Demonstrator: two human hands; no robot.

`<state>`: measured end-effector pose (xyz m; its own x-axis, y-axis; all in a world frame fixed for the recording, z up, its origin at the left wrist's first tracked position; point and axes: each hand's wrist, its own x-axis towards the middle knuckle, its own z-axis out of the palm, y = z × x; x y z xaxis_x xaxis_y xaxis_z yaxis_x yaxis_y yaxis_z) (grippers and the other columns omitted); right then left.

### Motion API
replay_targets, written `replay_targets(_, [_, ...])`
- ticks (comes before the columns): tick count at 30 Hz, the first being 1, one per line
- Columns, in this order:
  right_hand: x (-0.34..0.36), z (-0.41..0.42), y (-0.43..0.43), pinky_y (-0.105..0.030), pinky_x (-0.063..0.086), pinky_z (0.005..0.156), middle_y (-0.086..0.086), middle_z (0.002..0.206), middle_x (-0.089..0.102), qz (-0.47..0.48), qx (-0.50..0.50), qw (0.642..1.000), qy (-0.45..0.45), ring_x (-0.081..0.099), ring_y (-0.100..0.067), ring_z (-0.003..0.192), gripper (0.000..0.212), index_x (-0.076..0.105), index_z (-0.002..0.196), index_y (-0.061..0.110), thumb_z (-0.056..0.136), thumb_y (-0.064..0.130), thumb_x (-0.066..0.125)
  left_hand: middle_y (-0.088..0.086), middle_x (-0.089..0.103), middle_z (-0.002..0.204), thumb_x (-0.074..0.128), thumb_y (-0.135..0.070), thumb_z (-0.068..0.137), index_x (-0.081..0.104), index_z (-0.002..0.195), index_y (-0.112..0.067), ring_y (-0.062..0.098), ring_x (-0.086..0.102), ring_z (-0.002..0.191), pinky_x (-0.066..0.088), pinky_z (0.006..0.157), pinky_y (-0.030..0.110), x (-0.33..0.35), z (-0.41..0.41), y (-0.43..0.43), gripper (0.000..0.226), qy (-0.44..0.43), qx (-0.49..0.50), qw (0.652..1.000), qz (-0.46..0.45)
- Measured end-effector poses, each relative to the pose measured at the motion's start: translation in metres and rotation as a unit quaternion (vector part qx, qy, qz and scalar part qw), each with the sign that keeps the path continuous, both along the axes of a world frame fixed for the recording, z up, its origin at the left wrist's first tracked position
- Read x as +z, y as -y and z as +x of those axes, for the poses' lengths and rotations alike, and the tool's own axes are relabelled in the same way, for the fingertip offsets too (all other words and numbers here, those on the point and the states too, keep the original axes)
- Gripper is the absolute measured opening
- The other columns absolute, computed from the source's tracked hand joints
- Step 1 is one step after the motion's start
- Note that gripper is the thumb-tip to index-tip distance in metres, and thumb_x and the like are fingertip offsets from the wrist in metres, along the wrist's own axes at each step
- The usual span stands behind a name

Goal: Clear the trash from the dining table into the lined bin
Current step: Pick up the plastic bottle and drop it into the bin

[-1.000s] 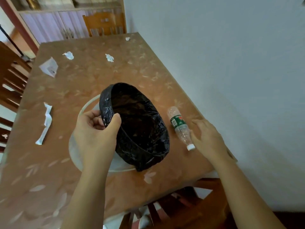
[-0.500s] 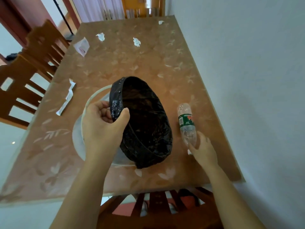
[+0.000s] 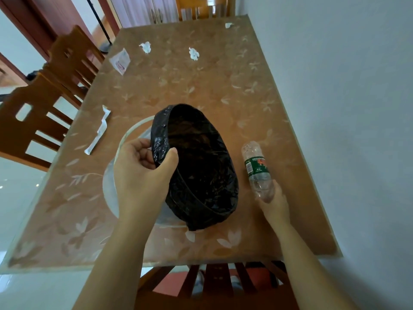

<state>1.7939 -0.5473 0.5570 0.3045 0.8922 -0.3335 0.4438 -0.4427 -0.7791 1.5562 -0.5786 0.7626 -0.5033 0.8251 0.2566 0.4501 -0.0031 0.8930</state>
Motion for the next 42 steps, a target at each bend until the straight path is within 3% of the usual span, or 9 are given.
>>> replay_targets(6, [0.008,0.009,0.001,-0.035,0.045,0.088,-0.007,0.130,0.053,0.047,-0.064,0.991,-0.105,0.052,-0.022,0.112,0.063,0.039,0.131,0.020,0.076,0.024,0.070,-0.009,0.046,0.058,0.071,-0.029,0.072,0.061,0.090,-0.016,-0.001,0.041,0.048,0.039,0.049,0.013,-0.003,-0.003,-0.003,0.024,0.028,-0.004,1.000,0.000])
replay_targets(11, [0.028,0.007,-0.004,-0.017,0.040,0.062,0.001,0.107,0.059,0.120,-0.105,0.980,-0.116,0.055,-0.015,0.093,0.049,0.051,0.118,0.022,0.074,0.024,0.071,-0.008,0.046,0.060,0.071,-0.035,0.070,0.060,0.095,-0.014,-0.001,0.041,0.048,0.038,0.049,0.013,-0.002,-0.006,-0.005,0.035,0.028,0.004,1.000,0.002])
replay_targets(18, [0.079,0.000,-0.008,-0.016,0.042,0.060,0.024,0.089,0.059,0.227,-0.107,0.959,-0.127,0.058,0.006,0.082,0.030,0.052,0.090,0.049,0.071,0.036,0.071,-0.009,0.044,0.060,0.071,-0.028,0.073,0.056,0.089,-0.021,-0.003,0.041,0.047,0.038,0.048,0.010,0.006,-0.007,-0.002,0.023,0.061,-0.005,0.998,0.022])
replay_targets(21, [0.101,-0.001,-0.010,-0.023,0.050,0.066,0.017,0.096,0.062,0.260,-0.100,0.947,-0.163,0.064,-0.008,0.084,0.027,0.053,0.092,0.050,0.070,0.046,0.068,-0.012,0.043,0.057,0.072,-0.025,0.074,0.053,0.079,-0.030,-0.003,0.040,0.046,0.037,0.047,0.010,0.010,-0.010,0.001,0.020,0.066,-0.011,0.997,0.034])
replay_targets(25, [0.128,0.003,-0.009,-0.014,0.052,0.060,-0.001,0.102,0.065,0.305,-0.086,0.926,-0.205,0.066,-0.014,0.078,0.024,0.057,0.093,0.046,0.073,0.037,0.068,-0.014,0.043,0.054,0.071,-0.028,0.073,0.054,0.079,-0.028,-0.001,0.042,0.046,0.036,0.046,0.010,0.013,-0.017,0.005,0.018,0.065,-0.006,0.997,0.042])
replay_targets(31, [0.145,-0.005,0.002,-0.017,0.052,0.061,-0.006,0.100,0.060,0.299,0.012,0.921,-0.251,0.062,-0.017,0.077,0.022,0.060,0.090,0.036,0.080,0.017,0.065,-0.013,0.044,0.052,0.070,-0.027,0.074,0.058,0.087,-0.013,-0.001,0.039,0.043,0.034,0.044,0.010,0.015,-0.021,0.007,0.023,0.064,0.004,0.997,0.047])
replay_targets(35, [0.151,-0.010,0.008,-0.017,0.053,0.064,0.004,0.094,0.061,0.282,0.073,0.922,-0.257,0.063,-0.007,0.070,0.023,0.061,0.094,0.031,0.080,0.013,0.064,-0.014,0.044,0.053,0.071,-0.028,0.073,0.054,0.078,-0.029,-0.001,0.039,0.045,0.038,0.050,0.020,0.019,-0.018,0.013,0.018,0.069,-0.001,0.996,0.050])
replay_targets(37, [0.156,-0.017,0.008,-0.019,0.054,0.065,0.009,0.095,0.060,0.273,0.108,0.924,-0.244,0.063,-0.006,0.075,0.025,0.060,0.095,0.034,0.079,0.014,0.065,-0.019,0.045,0.048,0.070,-0.028,0.072,0.051,0.071,-0.032,0.000,0.039,0.045,0.037,0.048,0.017,0.021,-0.015,0.017,0.020,0.061,-0.009,0.997,0.051])
replay_targets(42, [0.167,-0.043,0.005,-0.027,0.057,0.072,-0.007,0.099,0.063,0.244,0.173,0.929,-0.220,0.065,-0.015,0.080,0.027,0.056,0.092,0.038,0.077,0.018,0.068,-0.013,0.043,0.057,0.071,-0.022,0.073,0.052,0.074,-0.029,-0.002,0.039,0.046,0.036,0.045,0.011,0.023,-0.012,0.021,0.021,0.085,-0.008,0.995,0.051])
